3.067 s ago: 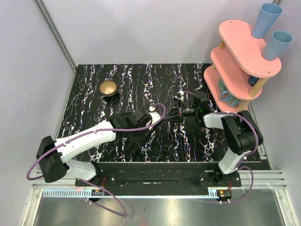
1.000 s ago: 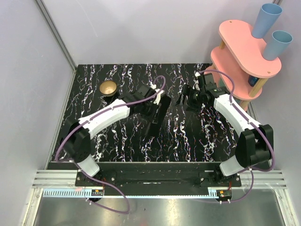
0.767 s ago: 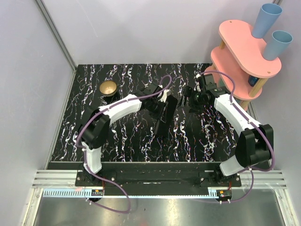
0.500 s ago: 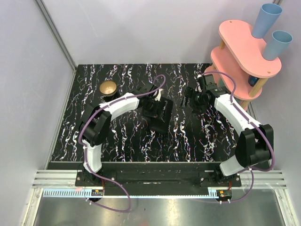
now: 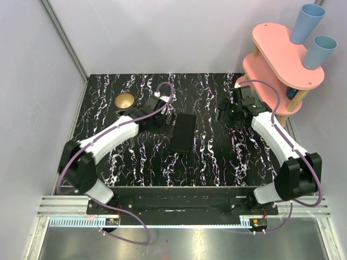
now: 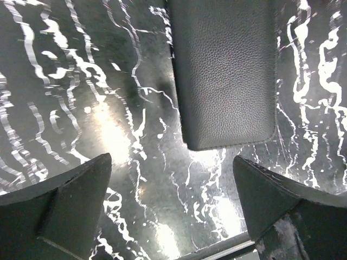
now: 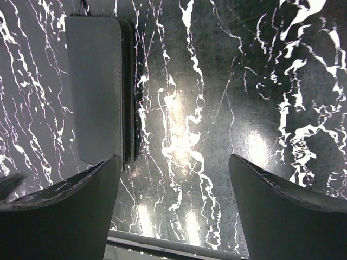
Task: Sort the hair-cutting tools
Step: Place the hairdressing tool bag at the center of the board, then reset both arms
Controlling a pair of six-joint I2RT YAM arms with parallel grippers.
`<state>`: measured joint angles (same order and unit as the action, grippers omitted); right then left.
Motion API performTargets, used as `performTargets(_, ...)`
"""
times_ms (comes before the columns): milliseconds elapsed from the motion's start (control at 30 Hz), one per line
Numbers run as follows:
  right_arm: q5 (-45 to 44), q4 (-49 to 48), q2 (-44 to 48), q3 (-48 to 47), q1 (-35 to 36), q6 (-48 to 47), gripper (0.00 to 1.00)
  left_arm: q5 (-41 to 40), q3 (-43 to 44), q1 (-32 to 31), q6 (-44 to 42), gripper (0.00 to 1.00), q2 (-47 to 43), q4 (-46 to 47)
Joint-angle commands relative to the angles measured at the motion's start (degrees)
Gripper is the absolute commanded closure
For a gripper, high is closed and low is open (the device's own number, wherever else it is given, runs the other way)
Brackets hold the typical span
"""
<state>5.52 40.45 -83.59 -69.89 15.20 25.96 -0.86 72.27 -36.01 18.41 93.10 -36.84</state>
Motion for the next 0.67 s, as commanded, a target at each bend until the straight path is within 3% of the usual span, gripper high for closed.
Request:
performTargets(0,-6.82,-2.91,6.41,1.33,-0.35,0.58,0.10,-9.58,-3.70,-0.11,0.57,0.01,-13.54,0.89)
performTargets(333,-8.78,-9.06,16.87,4.23,-0.35,1.74,0.09,-18.90,-4.95,-0.11,1.28,0.01,-30.86,-1.21)
performTargets(633,-8.86,-9.60,20.49,5.11,-0.35,1.47,0.07,-23.04,-4.68,-0.20,-2.33,0.01,-32.28,-2.62)
